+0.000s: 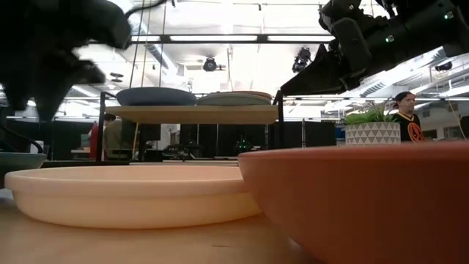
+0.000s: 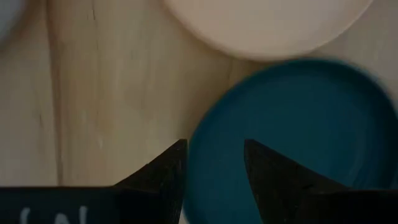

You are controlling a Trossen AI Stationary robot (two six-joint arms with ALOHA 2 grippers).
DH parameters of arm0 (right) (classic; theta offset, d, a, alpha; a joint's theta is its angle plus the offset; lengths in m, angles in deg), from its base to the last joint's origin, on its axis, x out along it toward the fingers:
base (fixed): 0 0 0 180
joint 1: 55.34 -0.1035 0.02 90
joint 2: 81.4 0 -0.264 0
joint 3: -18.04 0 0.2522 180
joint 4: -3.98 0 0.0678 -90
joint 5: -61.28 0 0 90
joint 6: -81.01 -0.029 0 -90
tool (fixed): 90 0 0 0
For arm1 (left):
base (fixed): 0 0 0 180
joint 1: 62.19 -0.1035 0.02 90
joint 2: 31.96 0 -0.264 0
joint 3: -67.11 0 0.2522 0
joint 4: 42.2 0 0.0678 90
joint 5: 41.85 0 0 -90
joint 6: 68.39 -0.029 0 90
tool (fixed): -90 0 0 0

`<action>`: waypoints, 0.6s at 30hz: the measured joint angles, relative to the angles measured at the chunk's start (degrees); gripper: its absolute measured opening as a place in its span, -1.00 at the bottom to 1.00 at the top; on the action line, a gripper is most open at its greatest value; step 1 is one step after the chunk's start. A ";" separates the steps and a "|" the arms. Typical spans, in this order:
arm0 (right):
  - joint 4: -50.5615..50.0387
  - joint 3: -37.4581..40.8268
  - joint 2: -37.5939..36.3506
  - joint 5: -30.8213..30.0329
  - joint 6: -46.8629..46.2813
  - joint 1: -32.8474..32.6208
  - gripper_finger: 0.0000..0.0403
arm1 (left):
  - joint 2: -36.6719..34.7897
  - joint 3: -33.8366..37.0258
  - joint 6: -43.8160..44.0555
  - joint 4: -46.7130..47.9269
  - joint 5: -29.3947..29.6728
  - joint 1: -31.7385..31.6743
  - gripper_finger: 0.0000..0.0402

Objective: Place and stack plates onto a shelf
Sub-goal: Stack the dark blue plate on top of the blue plate on the shelf

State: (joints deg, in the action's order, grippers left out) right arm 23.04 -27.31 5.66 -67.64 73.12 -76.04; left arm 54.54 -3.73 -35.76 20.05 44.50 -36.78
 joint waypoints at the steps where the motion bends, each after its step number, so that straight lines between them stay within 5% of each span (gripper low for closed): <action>1: 0.11 0.00 0.00 0.18 -0.01 0.08 -0.52 | 0.16 0.98 0.16 -0.32 -0.24 0.00 -0.17; 18: -0.01 0.00 0.00 1.50 0.41 0.76 -0.52 | 0.57 12.32 -1.76 -13.52 -1.99 -0.48 -0.23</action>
State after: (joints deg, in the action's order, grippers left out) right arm 23.03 -27.31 5.66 -66.15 73.52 -75.28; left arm 55.11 8.60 -37.52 6.53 42.51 -37.26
